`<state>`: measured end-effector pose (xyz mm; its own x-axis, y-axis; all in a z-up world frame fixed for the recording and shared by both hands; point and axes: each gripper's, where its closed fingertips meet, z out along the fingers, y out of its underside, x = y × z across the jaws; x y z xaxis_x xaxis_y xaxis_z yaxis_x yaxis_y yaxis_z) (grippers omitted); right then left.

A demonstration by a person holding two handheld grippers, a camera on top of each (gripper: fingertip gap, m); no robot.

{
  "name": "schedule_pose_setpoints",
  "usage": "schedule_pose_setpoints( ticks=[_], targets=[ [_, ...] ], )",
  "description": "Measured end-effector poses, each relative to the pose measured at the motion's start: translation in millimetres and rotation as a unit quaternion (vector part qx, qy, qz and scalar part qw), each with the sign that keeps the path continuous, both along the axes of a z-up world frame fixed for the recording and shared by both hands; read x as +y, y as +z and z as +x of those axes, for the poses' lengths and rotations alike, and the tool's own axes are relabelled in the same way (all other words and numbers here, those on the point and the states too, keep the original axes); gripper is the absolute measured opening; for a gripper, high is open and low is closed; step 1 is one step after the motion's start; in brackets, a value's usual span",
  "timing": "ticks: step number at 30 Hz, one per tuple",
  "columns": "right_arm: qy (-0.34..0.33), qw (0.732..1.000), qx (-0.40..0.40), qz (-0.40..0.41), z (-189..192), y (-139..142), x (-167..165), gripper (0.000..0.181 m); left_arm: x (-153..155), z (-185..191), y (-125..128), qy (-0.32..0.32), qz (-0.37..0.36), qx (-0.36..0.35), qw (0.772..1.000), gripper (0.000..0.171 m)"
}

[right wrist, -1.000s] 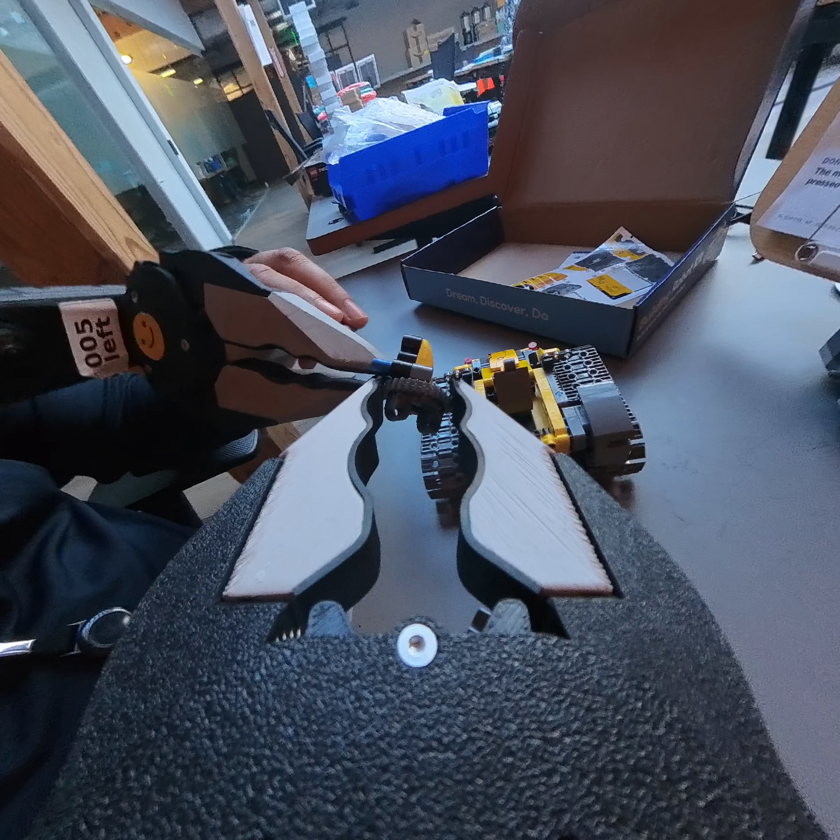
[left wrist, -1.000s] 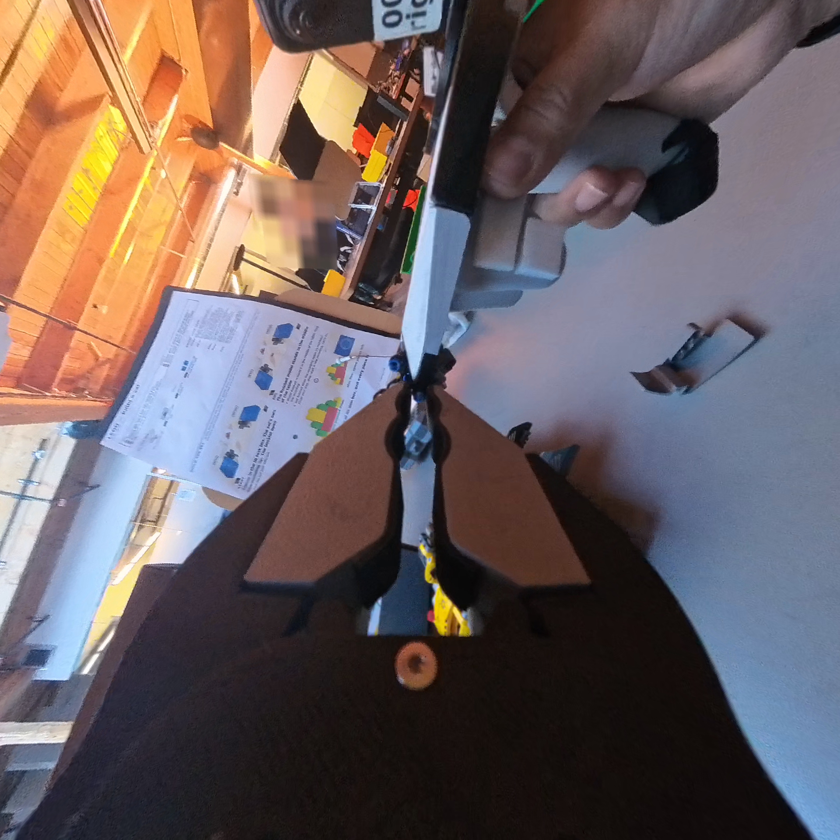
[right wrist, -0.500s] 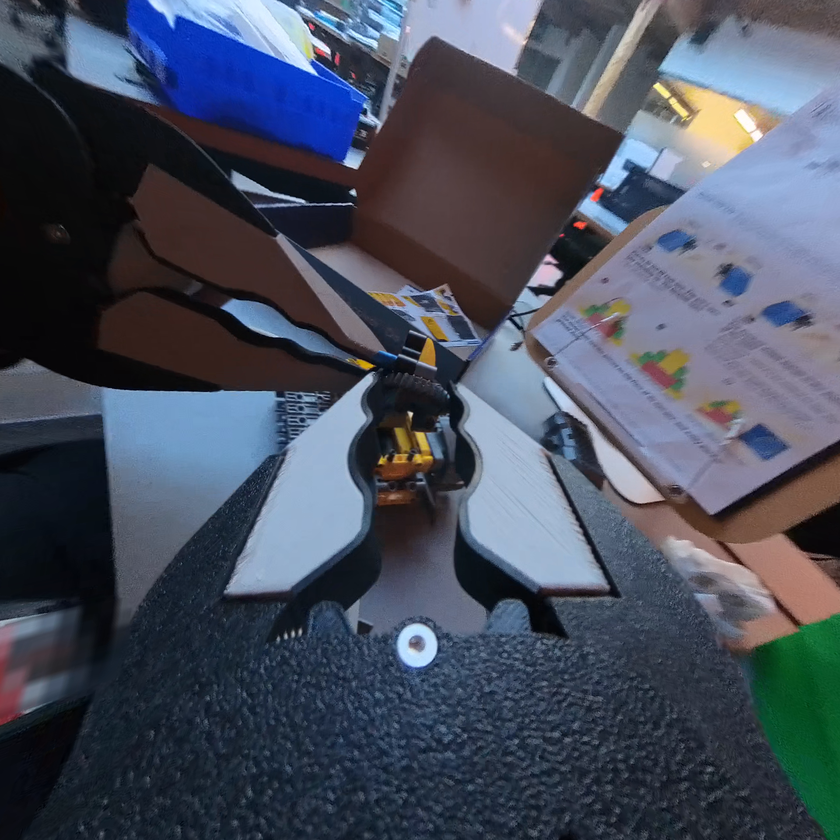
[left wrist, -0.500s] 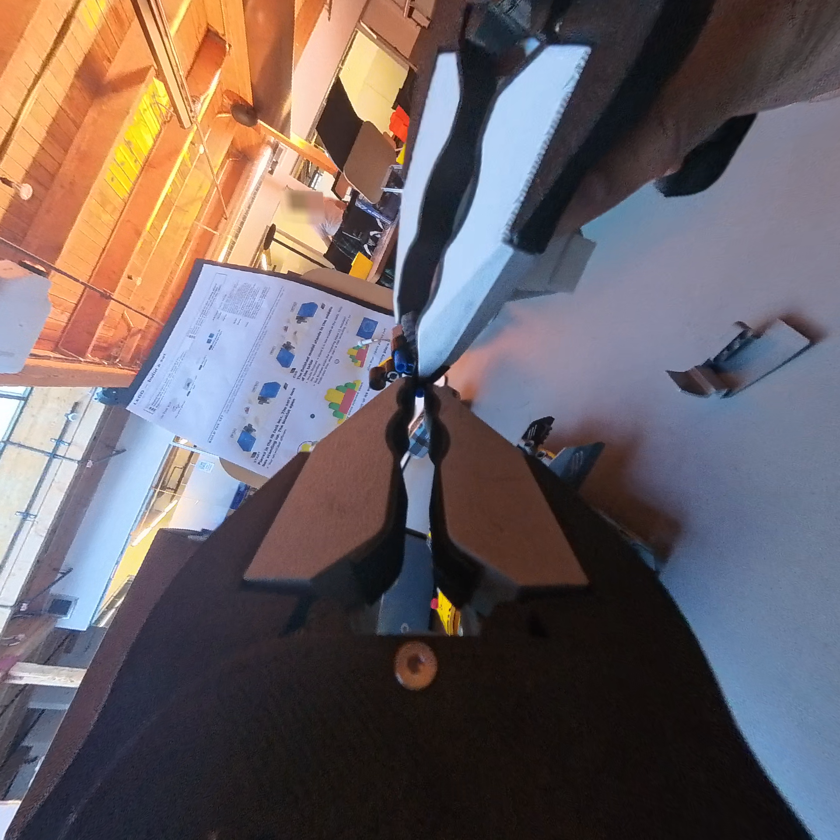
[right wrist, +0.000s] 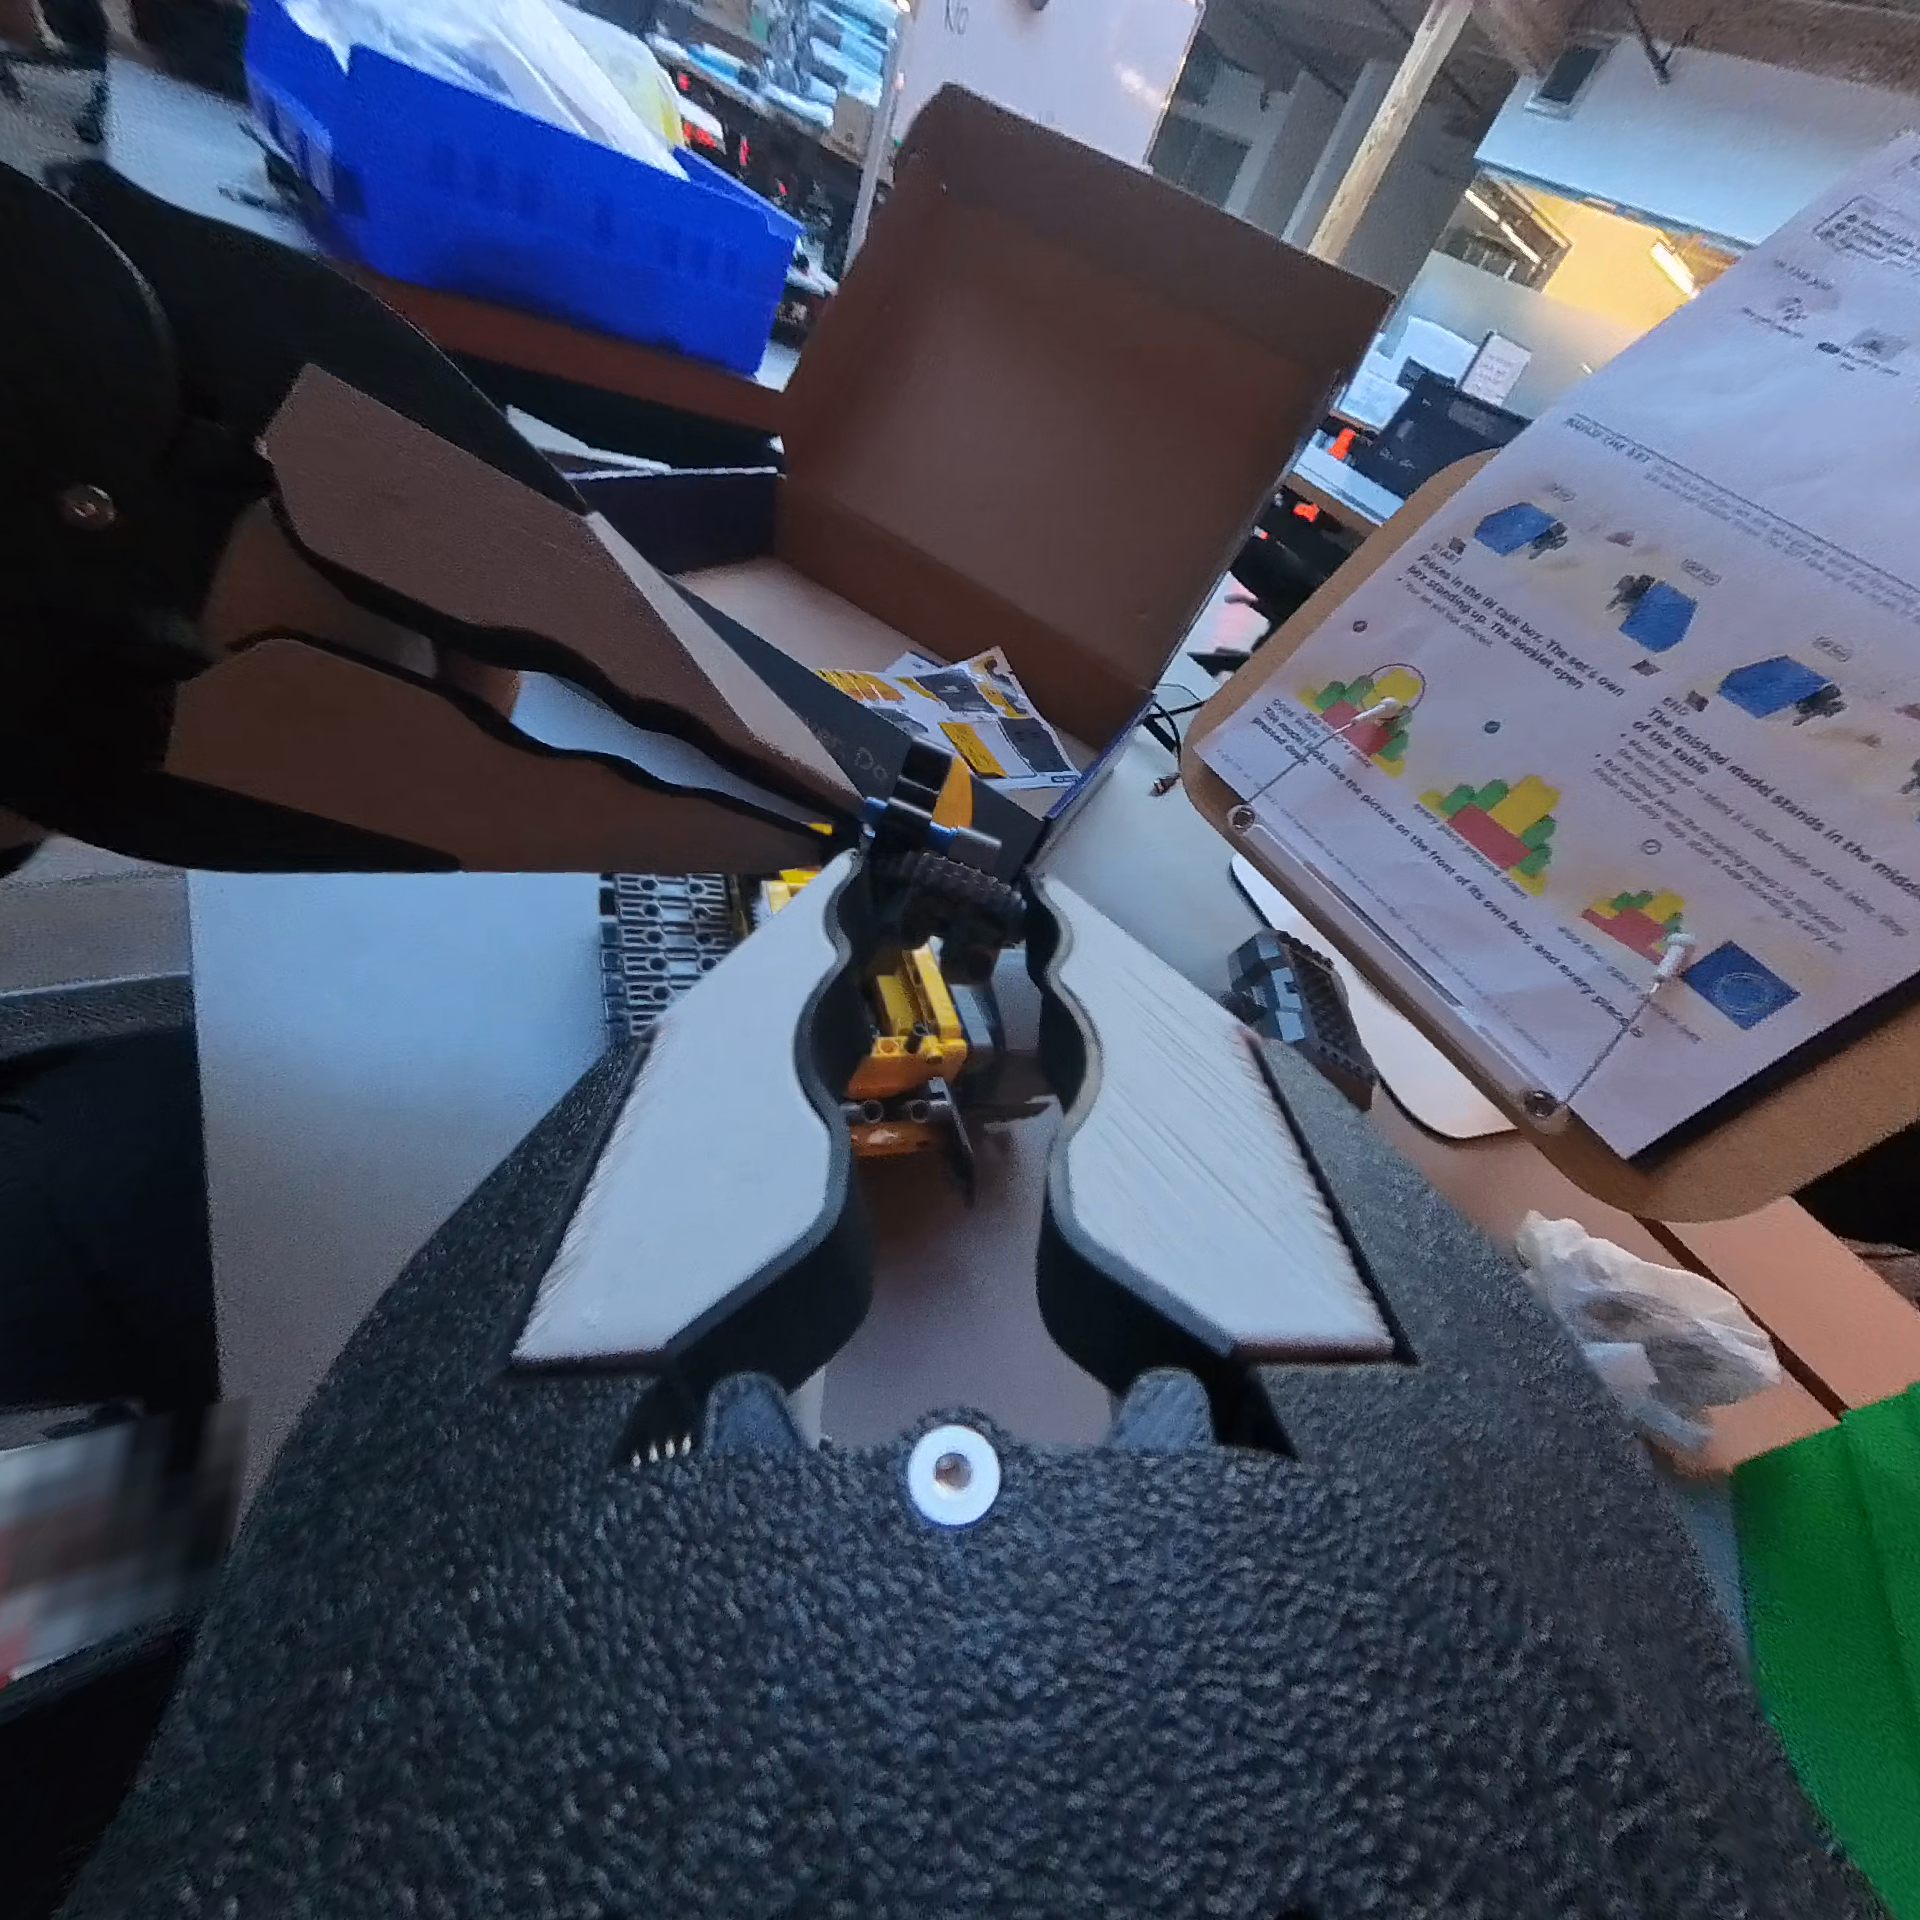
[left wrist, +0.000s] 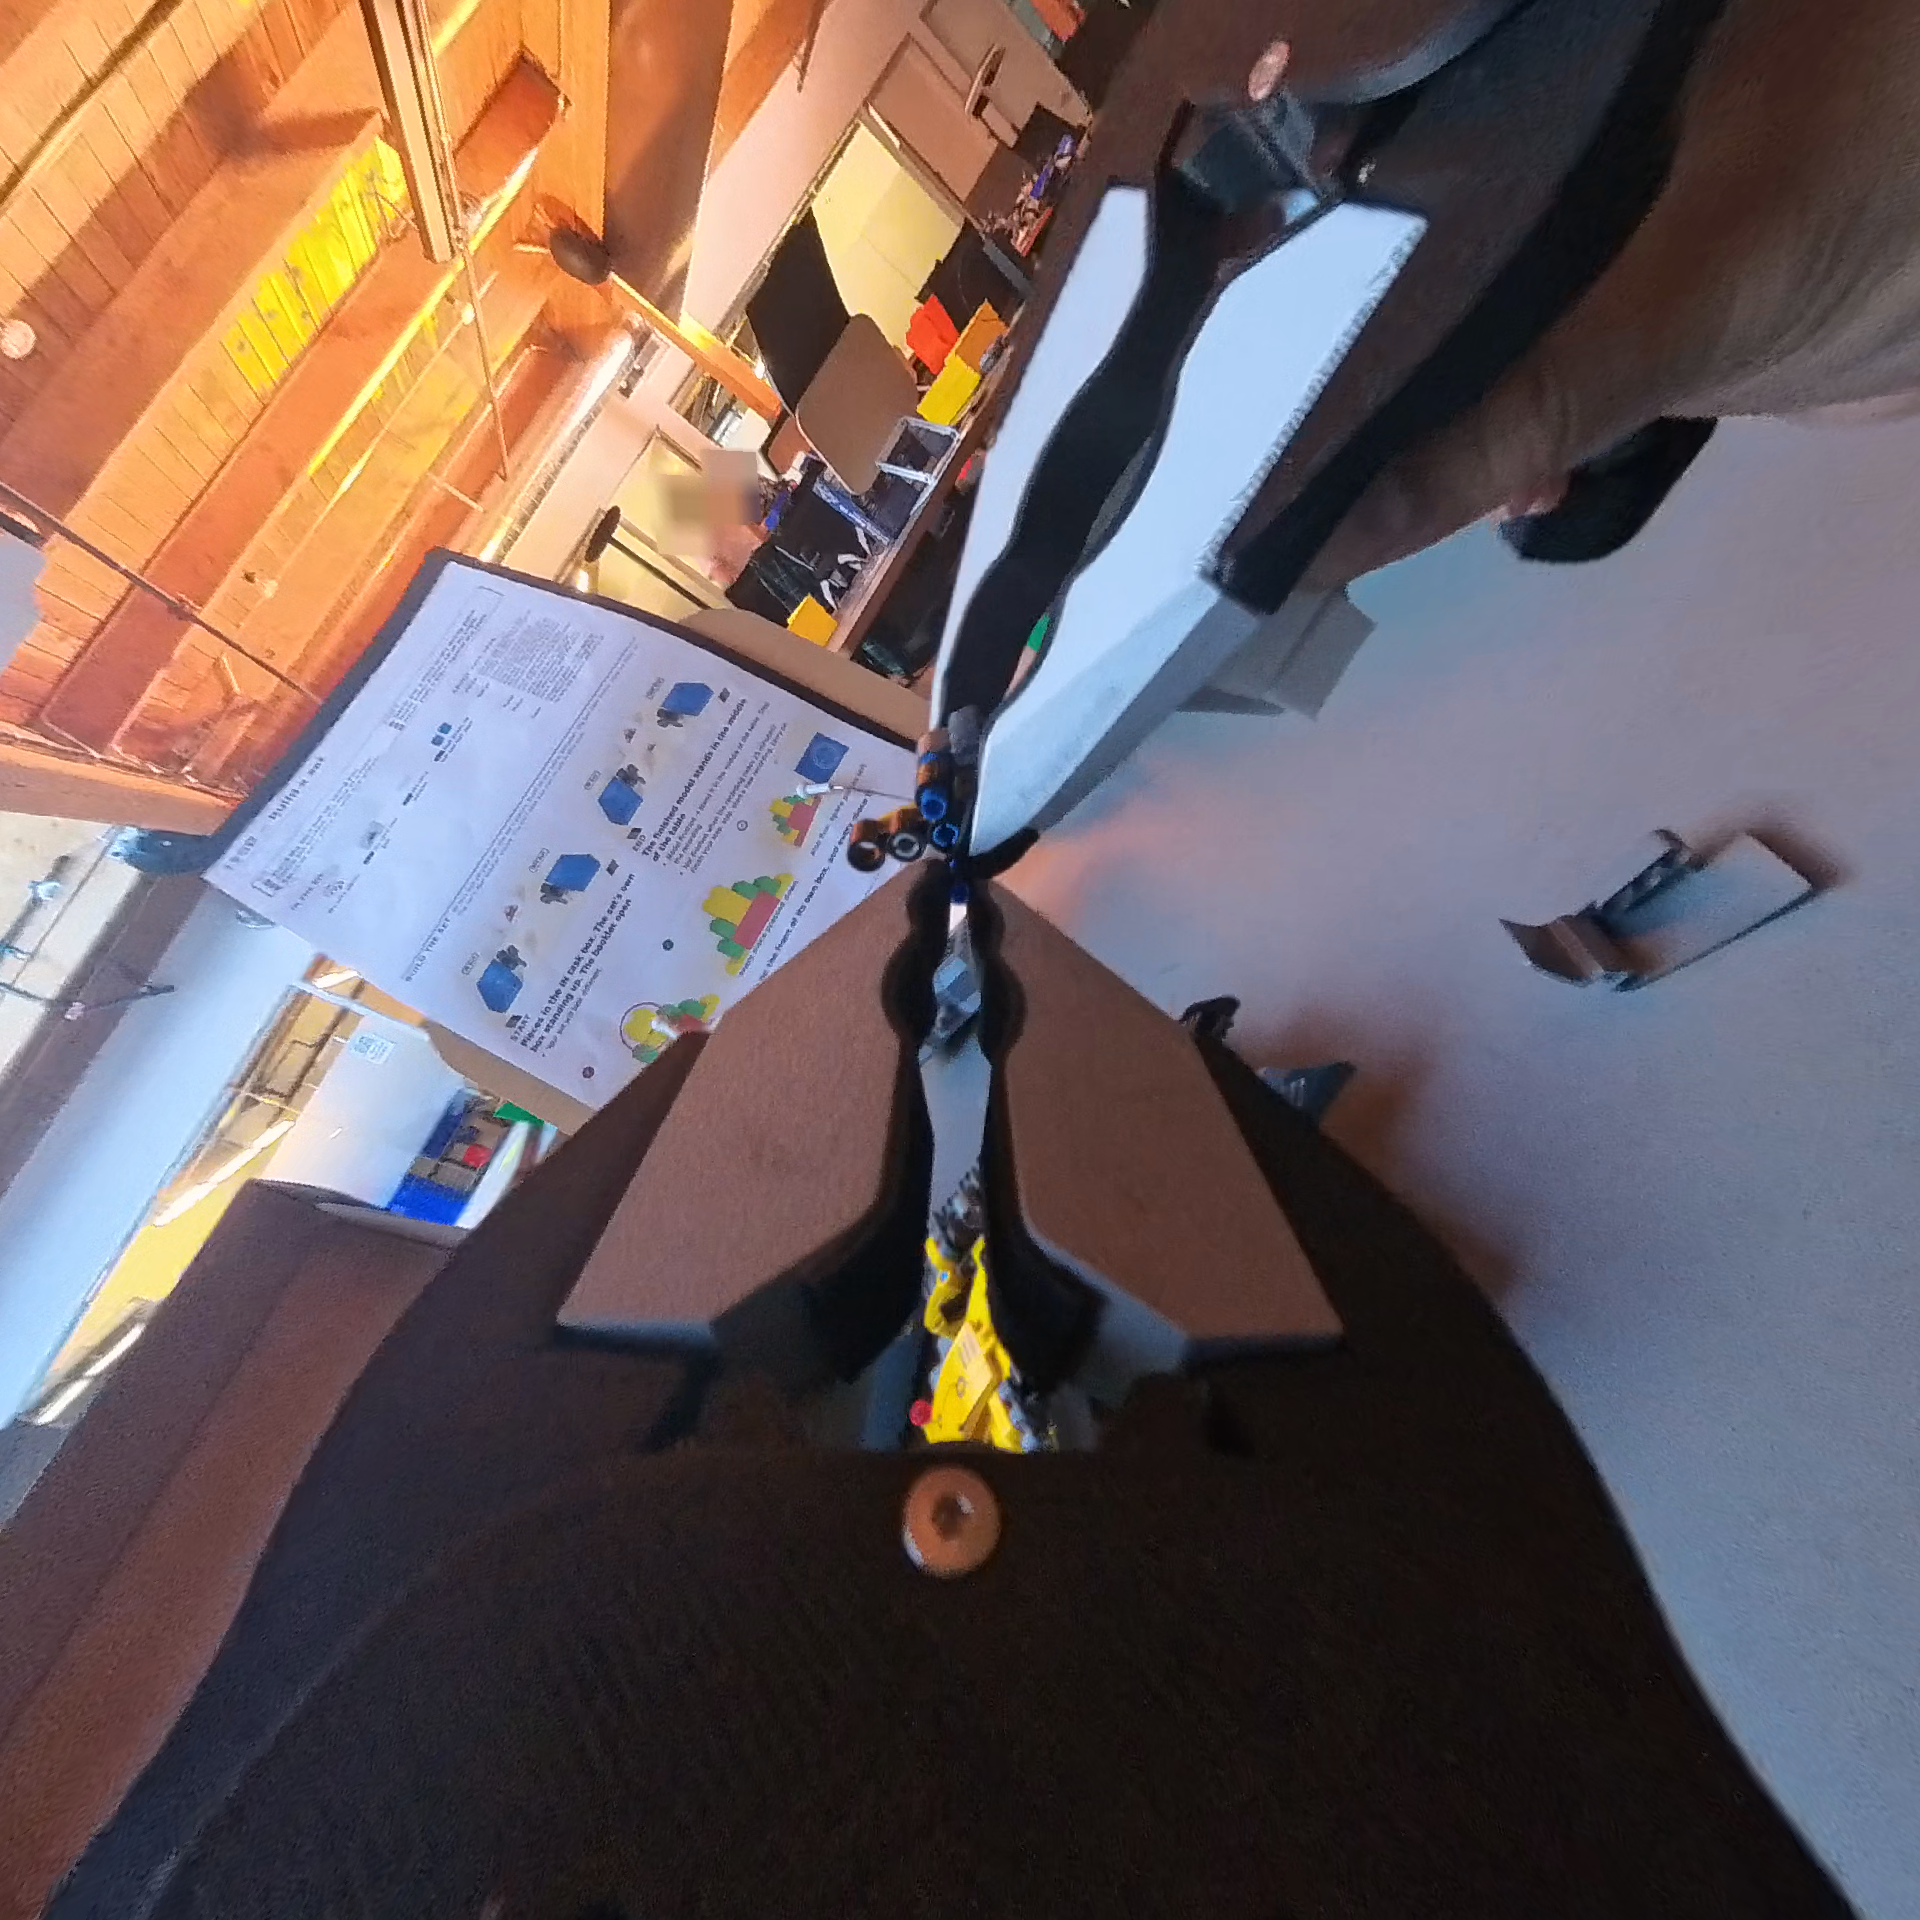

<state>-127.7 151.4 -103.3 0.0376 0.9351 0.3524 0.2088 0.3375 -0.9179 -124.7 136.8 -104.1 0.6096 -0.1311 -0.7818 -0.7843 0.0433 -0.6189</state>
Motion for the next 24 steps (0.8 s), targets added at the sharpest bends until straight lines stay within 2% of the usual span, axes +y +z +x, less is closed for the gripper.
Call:
schedule_pose_setpoints(
  ticks=[2,4,7,8,11,14,24],
  targets=[
    [-0.009,1.0,0.0,0.019,0.2,-0.1,0.7,0.025,0.4,-0.3,-0.4,0.008,0.005,0.013,1.0,0.001],
    [-0.021,0.999,-0.002,0.047,1.3,1.5,1.9,0.025,1.5,-0.1,0.0,0.002,0.006,-0.008,1.0,0.001],
    [-0.001,0.996,0.009,0.086,3.7,7.3,0.0,0.026,0.8,1.5,5.1,-0.052,-0.015,-0.12,0.991,0.0],
    [0.01,0.998,0.005,0.065,4.3,6.8,-0.2,0.026,1.2,2.9,3.7,-0.062,-0.027,-0.141,0.988,0.0],
    [0.05,0.998,0.029,-0.017,5.4,9.5,-2.5,0.027,0.1,6.1,5.2,-0.078,-0.028,-0.142,0.986,0.001],
    [0.077,0.996,0.027,-0.036,8.1,9.8,-4.4,0.027,-1.8,6.6,8.2,-0.087,-0.031,-0.155,0.984,0.001],
    [0.068,0.997,0.03,0.003,10.3,13.0,-4.1,0.026,-4.0,7.5,16.8,-0.084,-0.016,-0.178,0.98,0.001]
  ],
)
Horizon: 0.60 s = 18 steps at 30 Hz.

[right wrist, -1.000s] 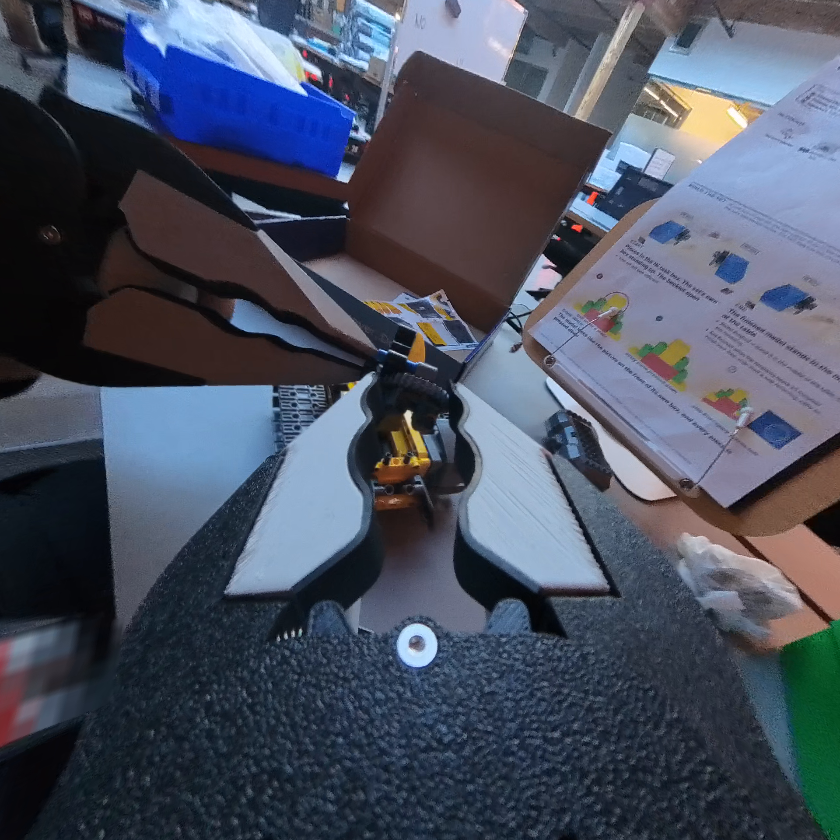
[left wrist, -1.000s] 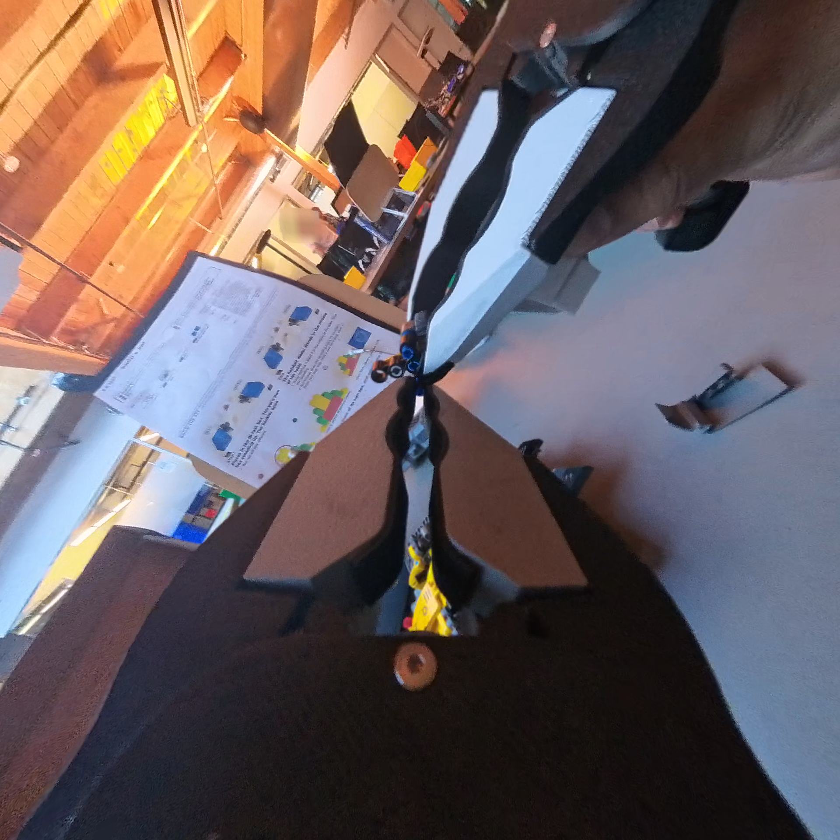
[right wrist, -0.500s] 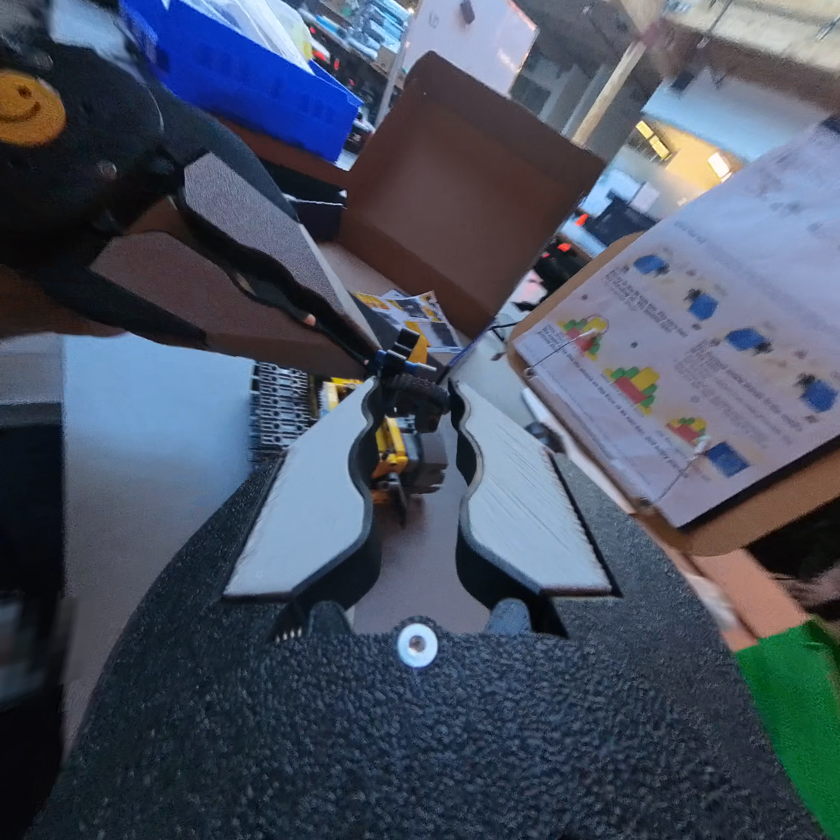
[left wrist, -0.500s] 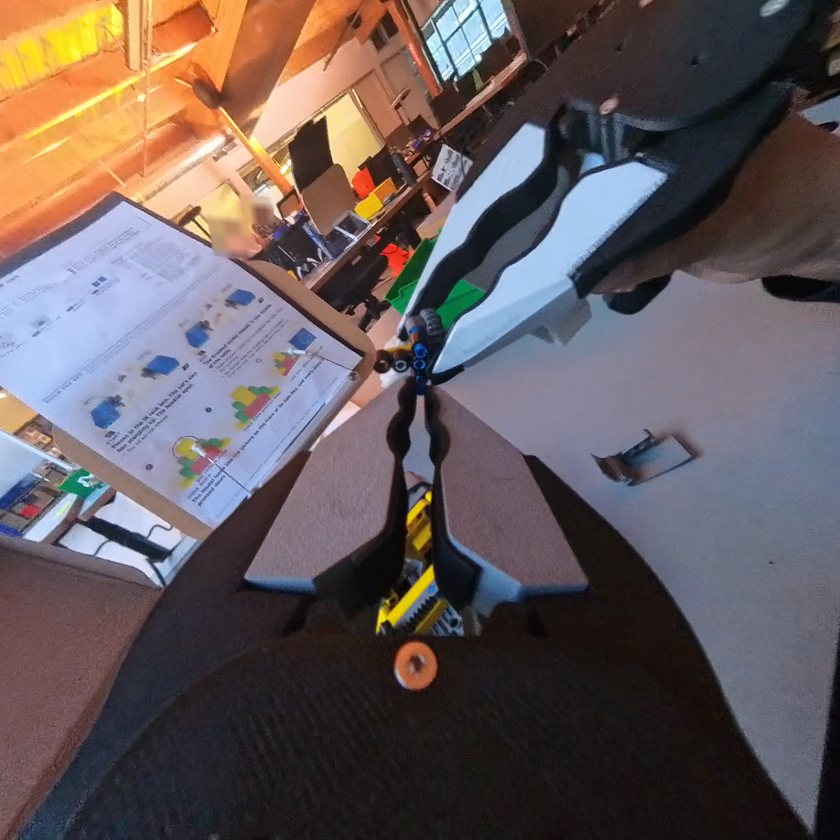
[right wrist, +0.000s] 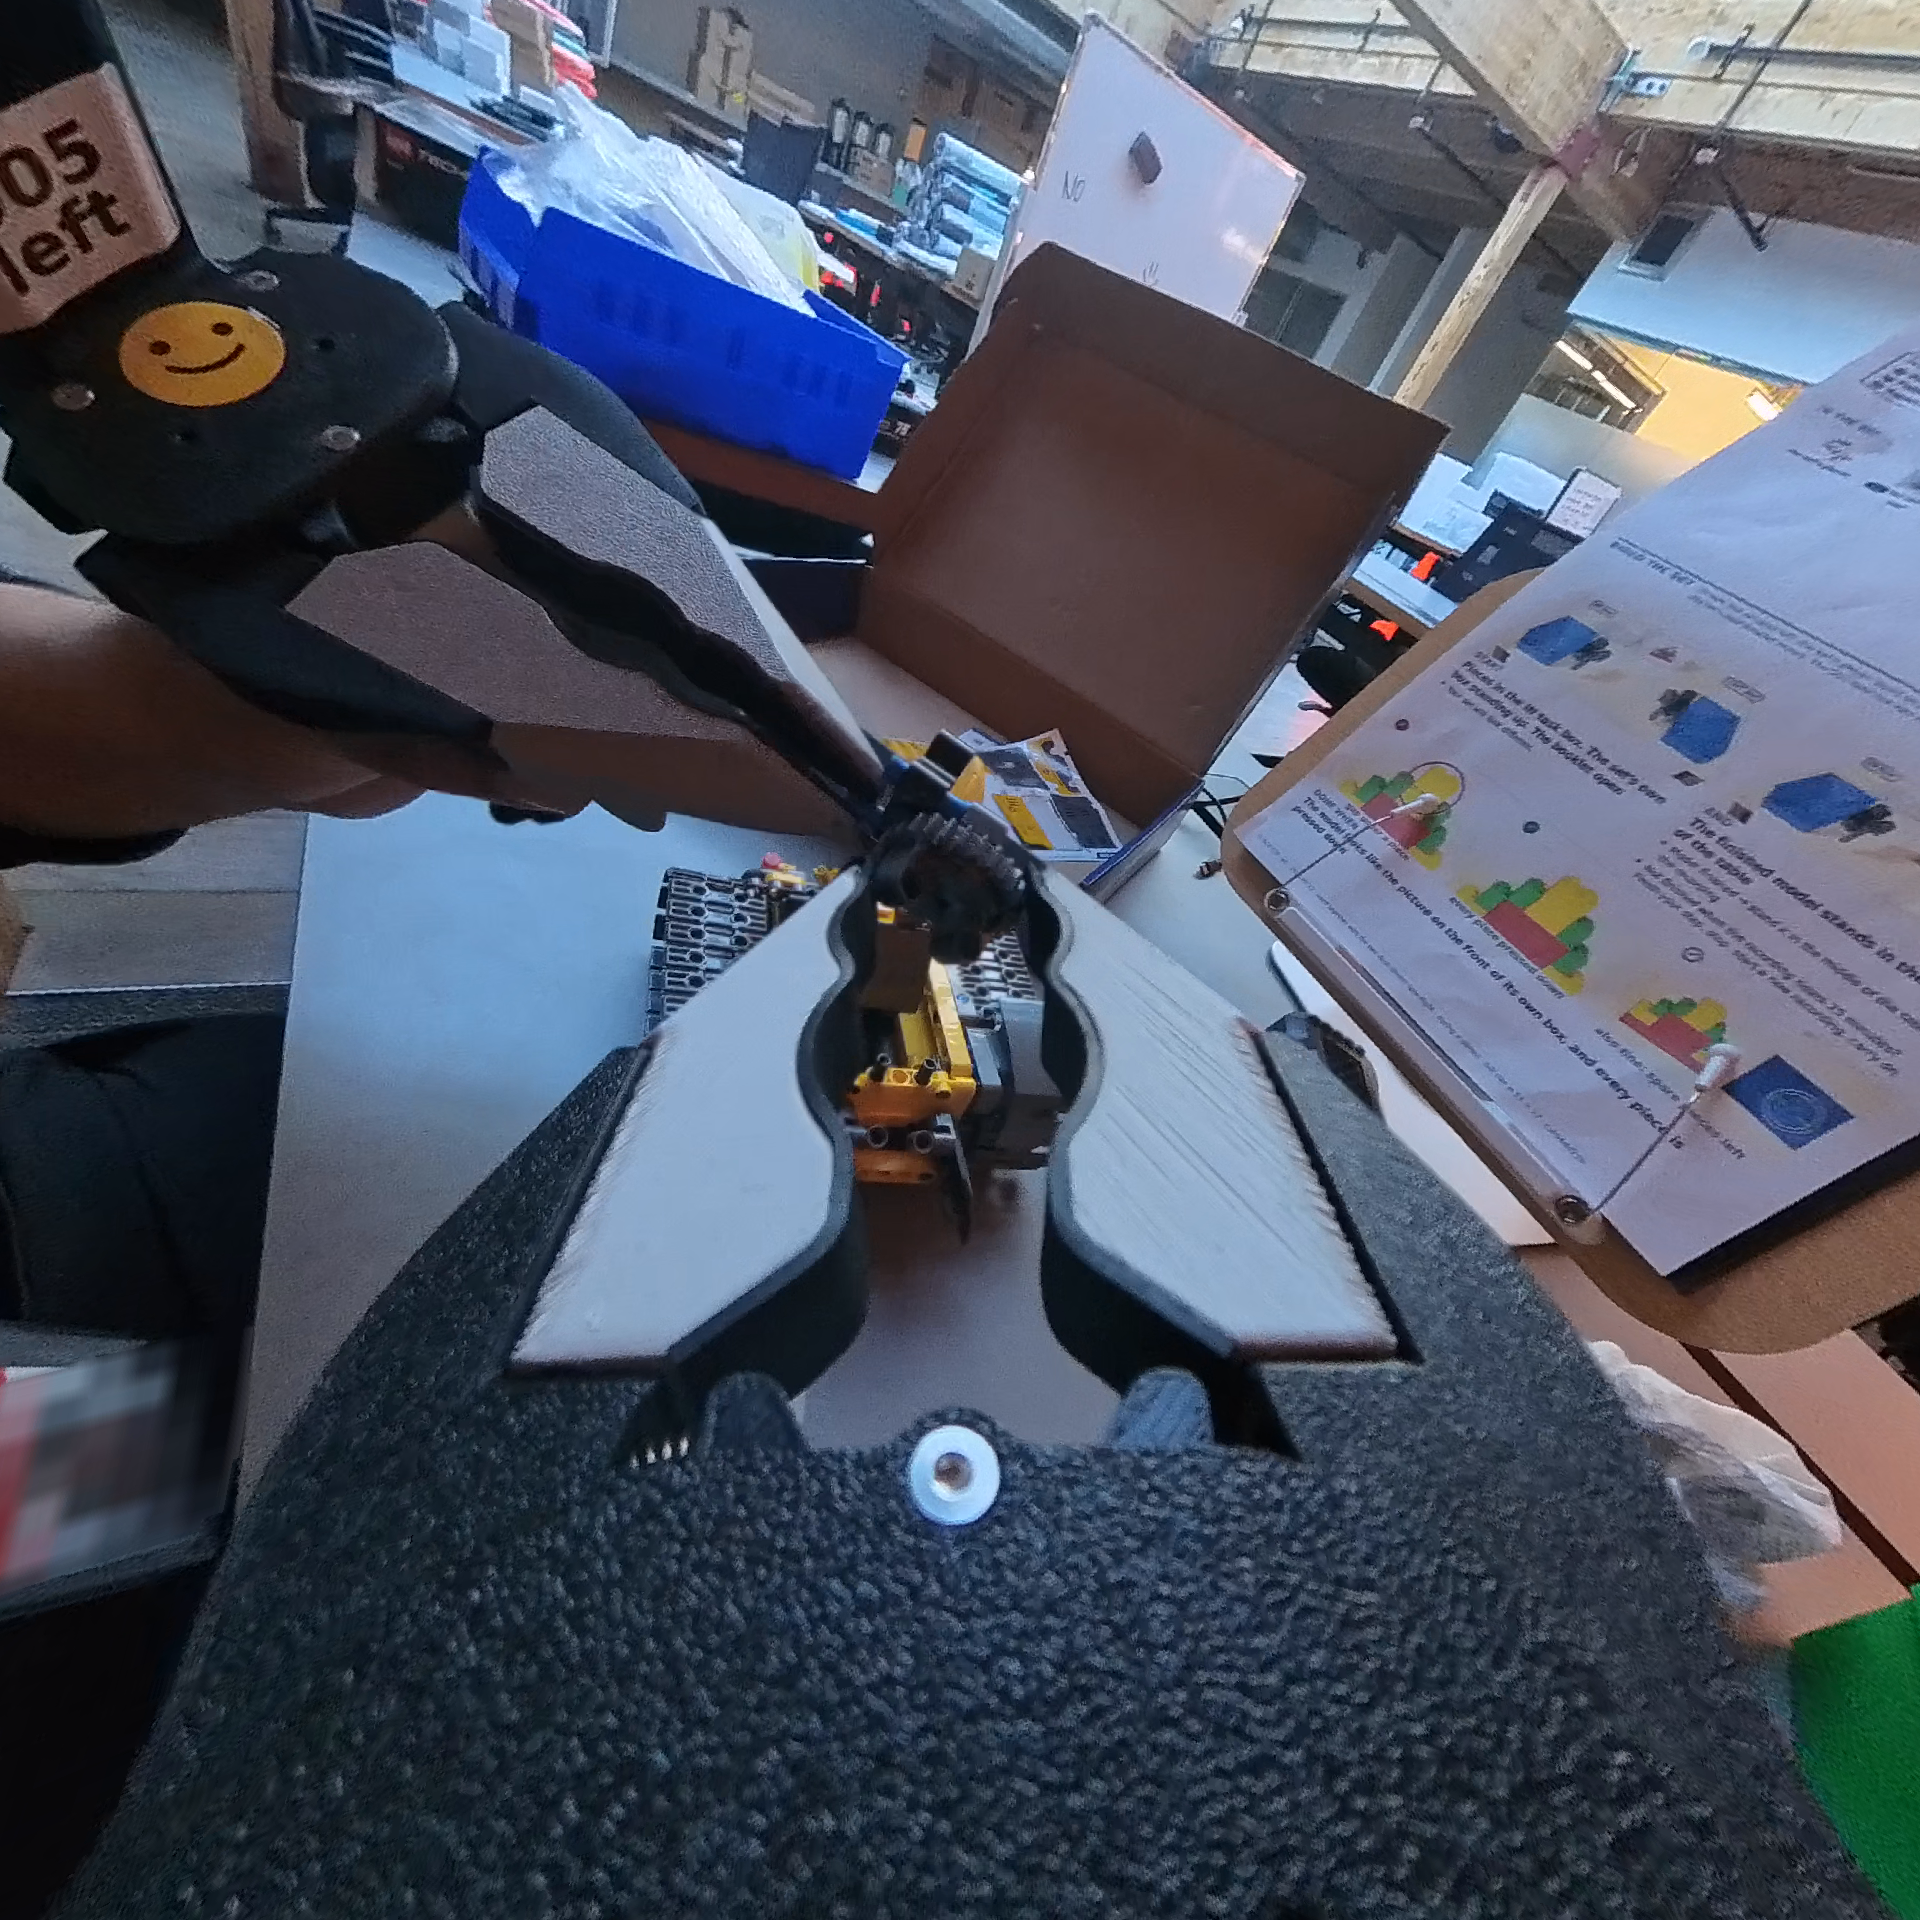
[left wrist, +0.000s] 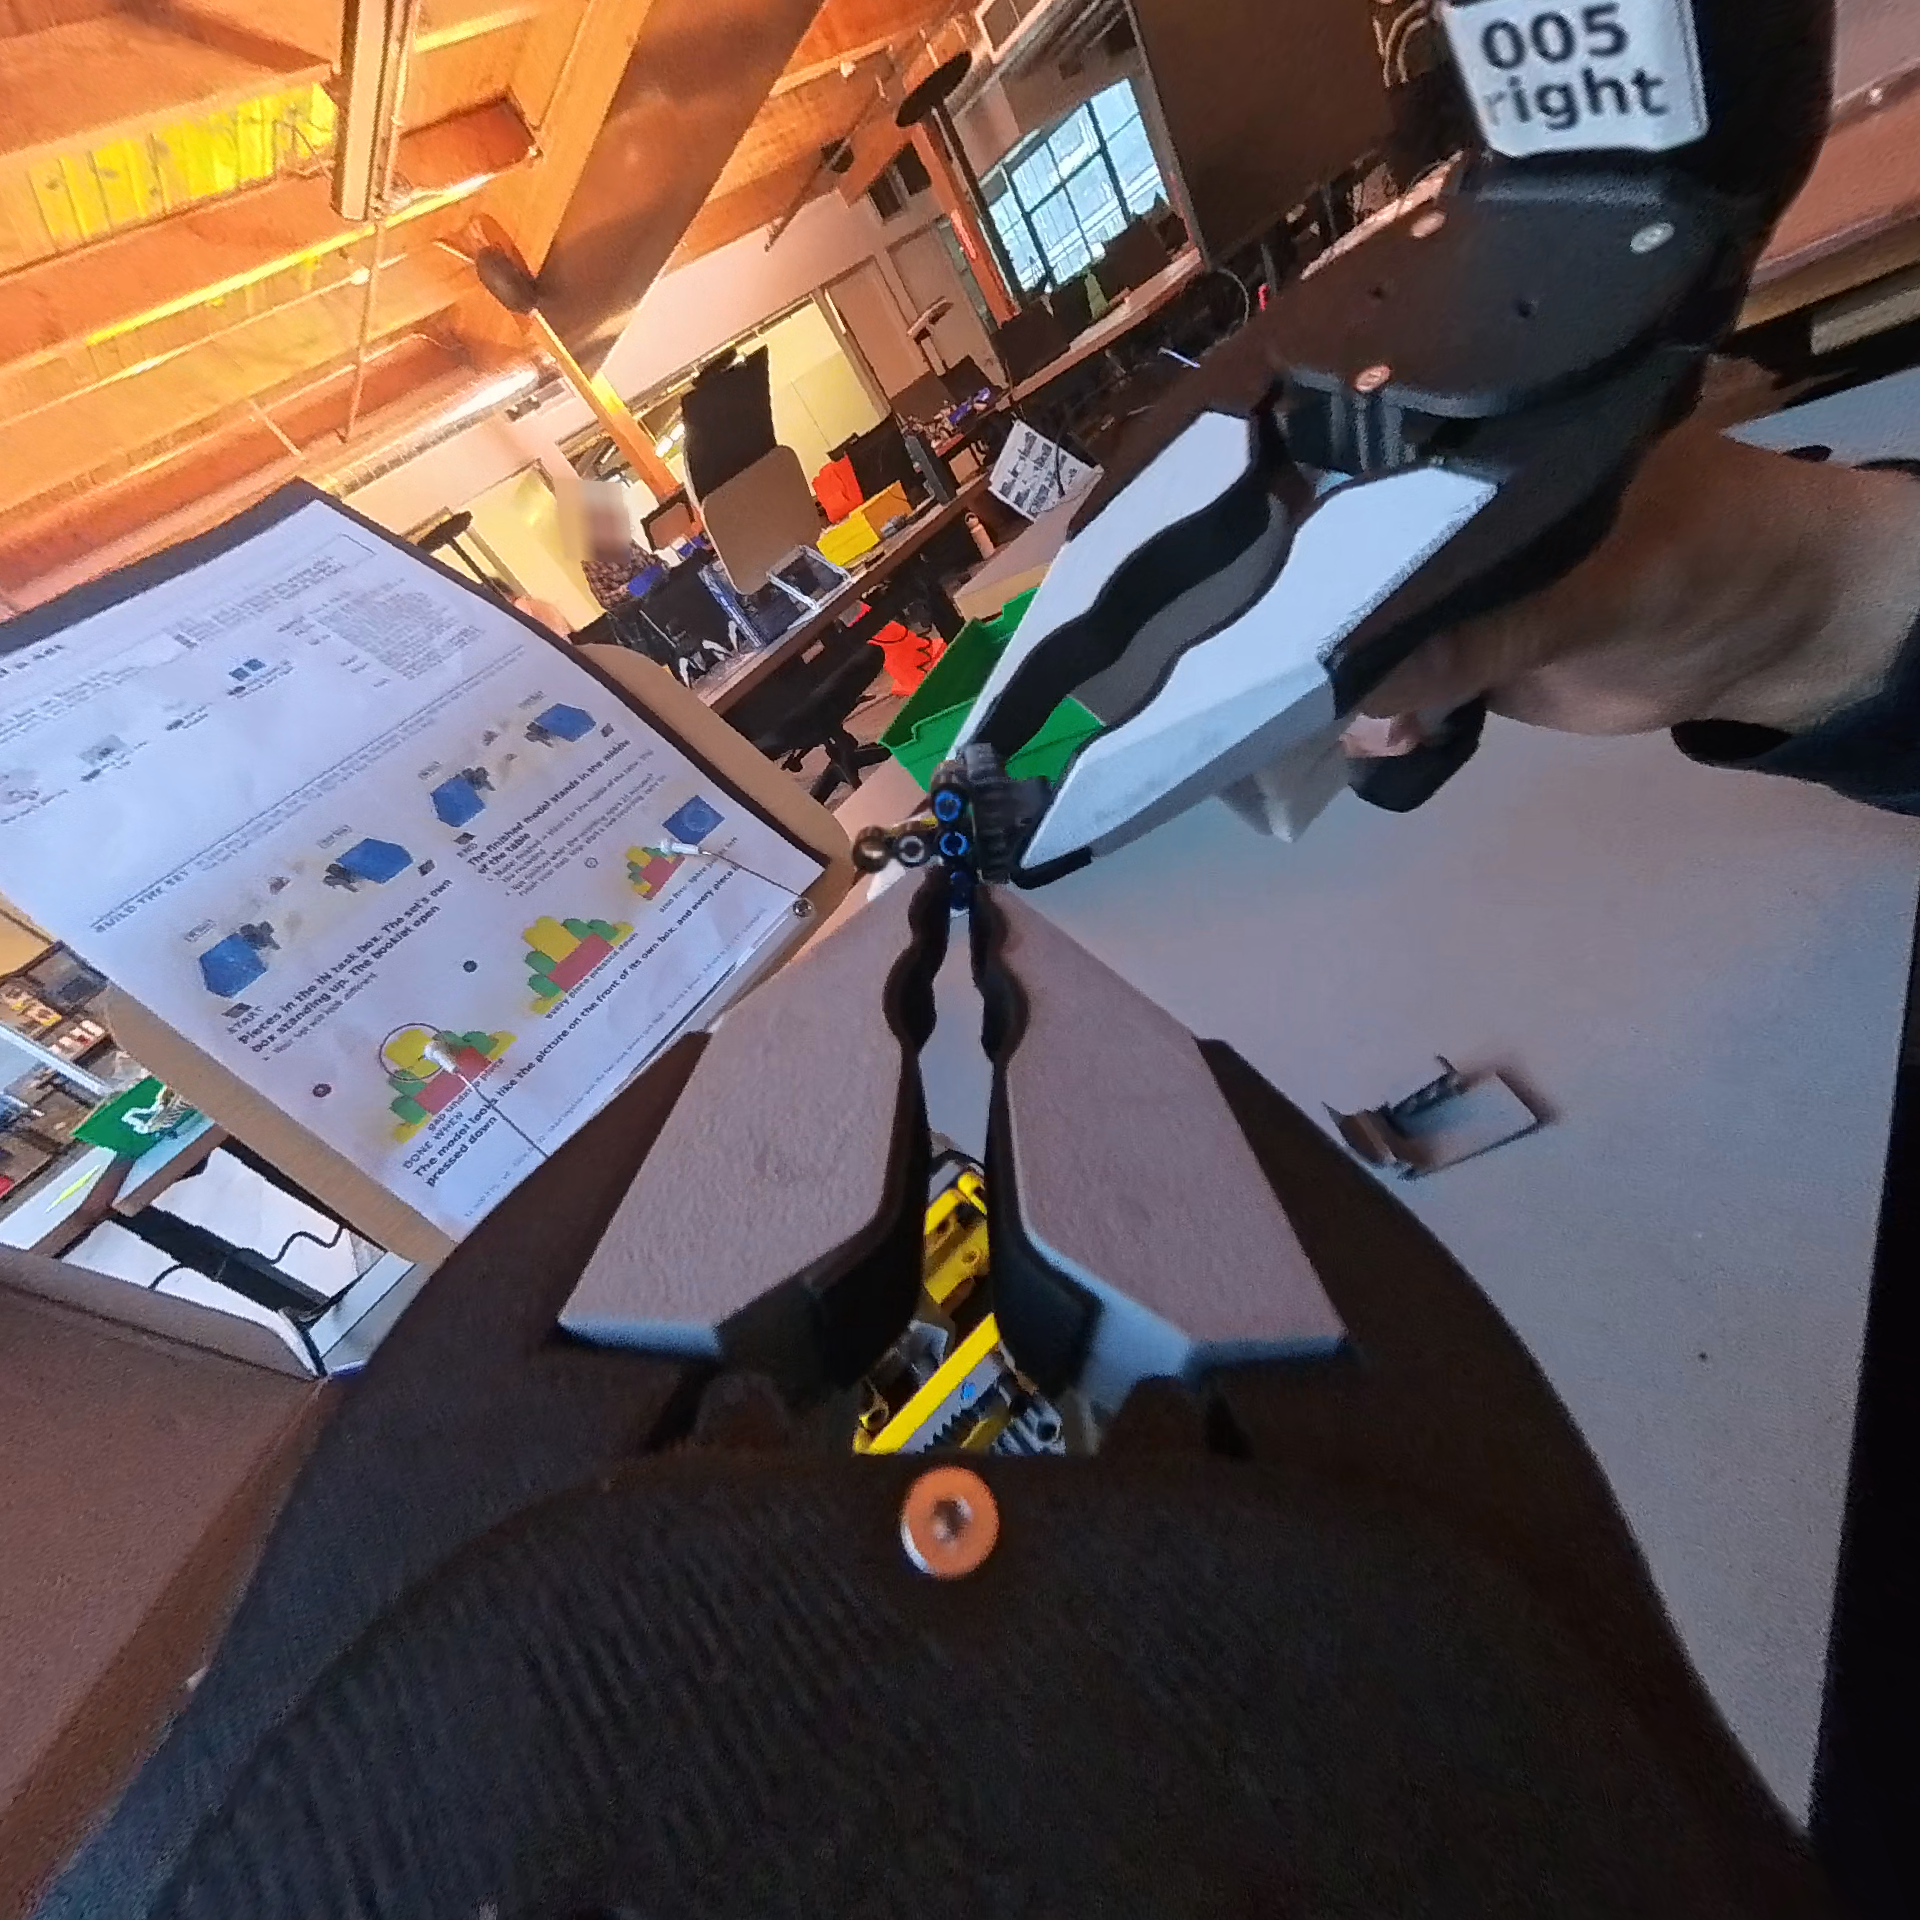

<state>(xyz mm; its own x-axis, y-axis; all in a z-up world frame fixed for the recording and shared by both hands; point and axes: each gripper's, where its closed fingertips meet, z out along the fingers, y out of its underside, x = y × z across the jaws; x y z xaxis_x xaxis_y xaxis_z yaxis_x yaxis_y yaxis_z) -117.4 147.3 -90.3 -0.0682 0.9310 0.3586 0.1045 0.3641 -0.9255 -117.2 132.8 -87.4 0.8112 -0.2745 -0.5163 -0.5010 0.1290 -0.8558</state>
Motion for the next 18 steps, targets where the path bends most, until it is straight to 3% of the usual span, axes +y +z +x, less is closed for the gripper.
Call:
schedule_pose_setpoints(
  ticks=[7,11,18],
  targets=[
    [0.008,1.0,0.008,-0.02,0.3,2.9,-1.8,0.025,-2.1,1.7,2.4,-0.007,0.006,-0.009,1.0,0.001],
    [0.011,1.0,-0.007,-0.02,2.6,0.1,0.1,0.024,0.2,3.3,-2.8,-0.017,-0.025,-0.021,0.999,0.001],
    [0.036,0.999,-0.023,0.012,2.8,-7.9,-6.9,0.023,-8.8,6.8,-1.3,-0.048,-0.09,-0.024,0.994,0.043]
  ],
)
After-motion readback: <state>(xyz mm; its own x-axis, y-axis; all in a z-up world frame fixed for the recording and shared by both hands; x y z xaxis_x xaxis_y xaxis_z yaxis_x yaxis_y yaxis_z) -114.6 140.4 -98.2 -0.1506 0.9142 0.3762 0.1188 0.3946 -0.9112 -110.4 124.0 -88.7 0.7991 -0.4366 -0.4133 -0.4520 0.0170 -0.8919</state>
